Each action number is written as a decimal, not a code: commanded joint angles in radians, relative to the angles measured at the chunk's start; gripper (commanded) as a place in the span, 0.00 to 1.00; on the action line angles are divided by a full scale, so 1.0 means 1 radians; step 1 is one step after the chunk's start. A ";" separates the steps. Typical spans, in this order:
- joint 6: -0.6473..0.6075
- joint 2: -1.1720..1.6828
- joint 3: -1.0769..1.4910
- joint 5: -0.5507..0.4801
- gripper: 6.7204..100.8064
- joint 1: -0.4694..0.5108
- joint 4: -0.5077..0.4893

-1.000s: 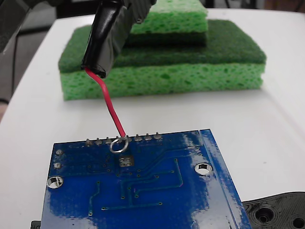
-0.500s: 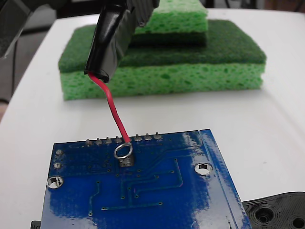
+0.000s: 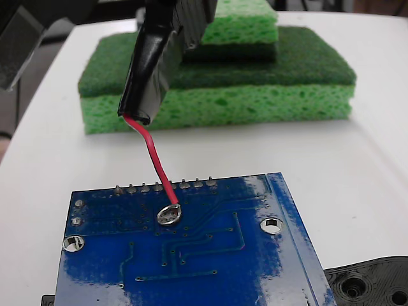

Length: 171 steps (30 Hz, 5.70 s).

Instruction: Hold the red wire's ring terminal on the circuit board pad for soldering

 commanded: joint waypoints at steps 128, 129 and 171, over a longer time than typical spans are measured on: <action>-0.101 1.220 0.821 -0.425 0.99 0.233 0.061; -0.095 1.220 0.827 -0.426 0.99 0.235 0.057; -0.181 1.229 0.885 -0.546 0.99 0.181 0.064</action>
